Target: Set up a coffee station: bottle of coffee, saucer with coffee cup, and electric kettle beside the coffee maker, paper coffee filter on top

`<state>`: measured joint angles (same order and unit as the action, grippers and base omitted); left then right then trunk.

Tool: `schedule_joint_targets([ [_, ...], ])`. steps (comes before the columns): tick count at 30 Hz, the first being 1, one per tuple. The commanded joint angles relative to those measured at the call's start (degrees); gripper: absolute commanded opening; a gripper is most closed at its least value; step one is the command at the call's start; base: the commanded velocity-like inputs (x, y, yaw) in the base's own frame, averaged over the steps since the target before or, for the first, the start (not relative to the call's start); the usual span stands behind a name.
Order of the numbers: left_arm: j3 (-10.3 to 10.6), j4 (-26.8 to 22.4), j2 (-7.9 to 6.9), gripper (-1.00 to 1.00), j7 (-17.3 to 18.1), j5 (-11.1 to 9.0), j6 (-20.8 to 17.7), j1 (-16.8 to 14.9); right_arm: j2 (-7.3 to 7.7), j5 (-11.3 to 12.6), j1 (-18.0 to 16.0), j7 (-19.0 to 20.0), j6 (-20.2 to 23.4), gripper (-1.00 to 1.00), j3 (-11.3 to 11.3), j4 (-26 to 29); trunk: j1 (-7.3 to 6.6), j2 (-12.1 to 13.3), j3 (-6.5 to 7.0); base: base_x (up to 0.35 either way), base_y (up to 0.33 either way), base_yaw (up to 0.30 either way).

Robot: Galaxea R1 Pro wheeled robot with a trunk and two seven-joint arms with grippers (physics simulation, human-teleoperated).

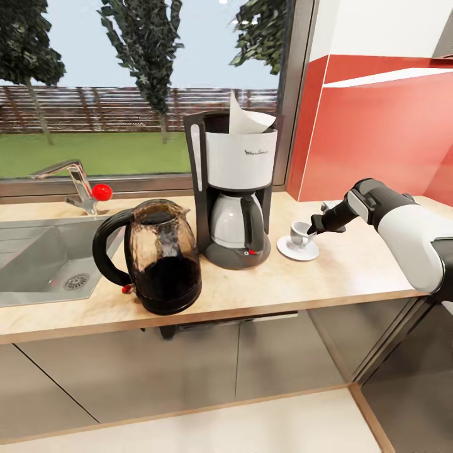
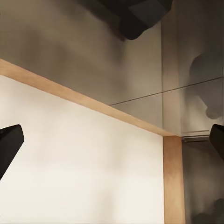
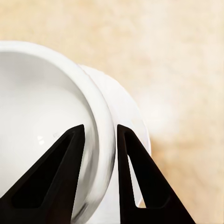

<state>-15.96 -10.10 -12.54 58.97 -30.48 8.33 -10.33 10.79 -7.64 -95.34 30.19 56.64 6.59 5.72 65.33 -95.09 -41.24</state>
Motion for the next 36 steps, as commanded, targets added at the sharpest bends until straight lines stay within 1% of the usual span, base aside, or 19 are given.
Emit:
schedule_joint_targets([
  [1,0.3,0.1,-0.03,1.0,0.1,-0.4,0.4,0.0,0.02,-0.4,0.0,0.6,0.1,-1.0,0.3,0.1,-0.01,0.0,-0.05,-0.016,0.0,0.0],
  [17,0.3,0.0,-0.03,1.0,0.1,-0.4,0.4,0.0,0.02,-0.4,0.0,0.6,0.1,-1.0,0.3,0.1,-0.01,0.0,-0.05,-0.029,0.0,0.0],
  [21,0.3,0.0,-0.03,1.0,0.2,-0.3,0.4,0.0,0.02,-0.4,0.0,0.6,0.1,-1.0,0.3,0.1,0.87,-1.6,-0.77,0.0,0.0,0.0],
  [36,0.3,0.0,-0.03,1.0,0.2,-0.4,0.4,0.0,0.08,-0.4,0.0,0.6,0.1,-1.0,0.3,0.1,0.87,-1.6,-0.77,0.0,0.0,0.0],
])
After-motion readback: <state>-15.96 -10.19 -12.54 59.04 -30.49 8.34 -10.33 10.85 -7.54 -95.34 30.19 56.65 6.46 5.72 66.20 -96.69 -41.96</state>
